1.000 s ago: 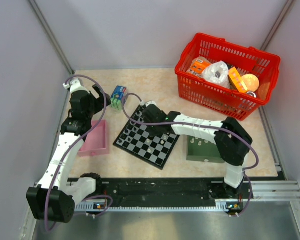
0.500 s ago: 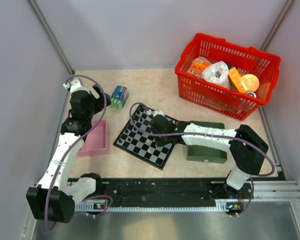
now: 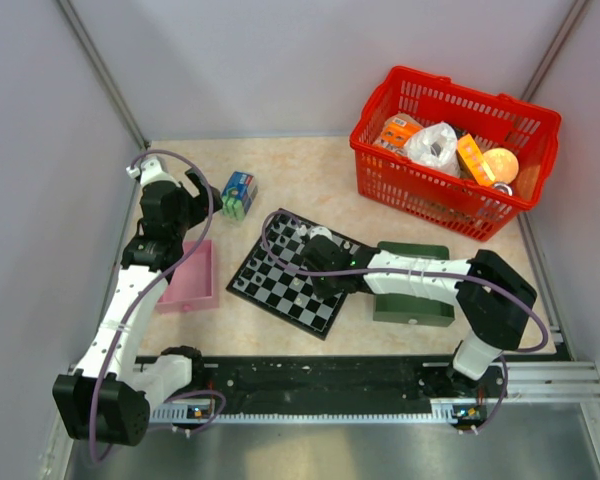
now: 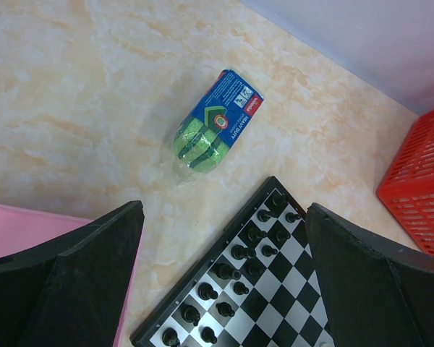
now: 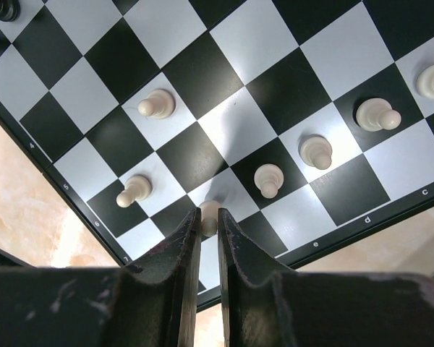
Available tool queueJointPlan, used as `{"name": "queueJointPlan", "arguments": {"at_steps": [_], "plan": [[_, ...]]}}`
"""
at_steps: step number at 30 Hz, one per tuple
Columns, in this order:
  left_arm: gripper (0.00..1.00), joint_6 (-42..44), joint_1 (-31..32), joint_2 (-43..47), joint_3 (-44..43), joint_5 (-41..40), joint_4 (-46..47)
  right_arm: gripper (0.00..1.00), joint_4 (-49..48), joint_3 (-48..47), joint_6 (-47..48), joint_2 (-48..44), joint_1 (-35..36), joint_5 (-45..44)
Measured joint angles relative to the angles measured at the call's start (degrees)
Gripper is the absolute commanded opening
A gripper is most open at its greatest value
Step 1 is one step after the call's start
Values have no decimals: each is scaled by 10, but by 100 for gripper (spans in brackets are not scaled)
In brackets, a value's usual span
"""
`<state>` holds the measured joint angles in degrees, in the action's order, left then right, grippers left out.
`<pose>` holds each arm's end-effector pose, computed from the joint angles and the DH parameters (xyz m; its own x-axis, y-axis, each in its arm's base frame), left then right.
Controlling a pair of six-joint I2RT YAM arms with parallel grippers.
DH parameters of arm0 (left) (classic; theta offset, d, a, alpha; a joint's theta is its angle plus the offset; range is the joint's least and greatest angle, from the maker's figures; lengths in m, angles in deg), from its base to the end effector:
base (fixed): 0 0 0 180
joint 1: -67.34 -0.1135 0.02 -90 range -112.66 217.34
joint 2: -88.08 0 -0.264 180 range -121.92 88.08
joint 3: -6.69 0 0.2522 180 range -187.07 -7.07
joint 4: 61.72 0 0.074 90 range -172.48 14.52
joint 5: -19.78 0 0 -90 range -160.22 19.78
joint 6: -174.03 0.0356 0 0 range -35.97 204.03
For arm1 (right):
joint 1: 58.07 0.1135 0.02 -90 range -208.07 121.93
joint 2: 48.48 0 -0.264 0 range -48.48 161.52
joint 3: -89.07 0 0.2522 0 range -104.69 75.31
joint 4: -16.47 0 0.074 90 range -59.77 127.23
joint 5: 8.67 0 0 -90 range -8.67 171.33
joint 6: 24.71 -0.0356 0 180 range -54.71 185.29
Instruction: Set up the chess pieces on the board
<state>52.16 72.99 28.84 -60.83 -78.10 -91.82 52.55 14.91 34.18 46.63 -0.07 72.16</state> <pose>0.2353 -0.0184 0.3361 -0.2987 -0.4960 -0.8153 -0.2200 0.8671 -0.4469 0.1842 0.2840 0.1947 -0.7895 -0.3008 -0.5350 -0.4477 0.8785 0.1667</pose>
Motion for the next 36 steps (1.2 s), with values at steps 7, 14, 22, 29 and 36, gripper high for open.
{"name": "queueJointPlan", "arguments": {"at_steps": [7,14,22,29,36], "plan": [[99,0,0,0,0,0,0,15,0,0,0,1,0,-5],[99,0,0,0,0,0,1,17,1,0,0,7,0,-9],[99,0,0,0,2,0,1,27,2,0,0,13,0,-13],[99,0,-1,0,3,0,1,29,7,-16,3,13,0,-12],[99,0,-1,0,4,0,1,32,6,-49,15,13,0,-11]]}}
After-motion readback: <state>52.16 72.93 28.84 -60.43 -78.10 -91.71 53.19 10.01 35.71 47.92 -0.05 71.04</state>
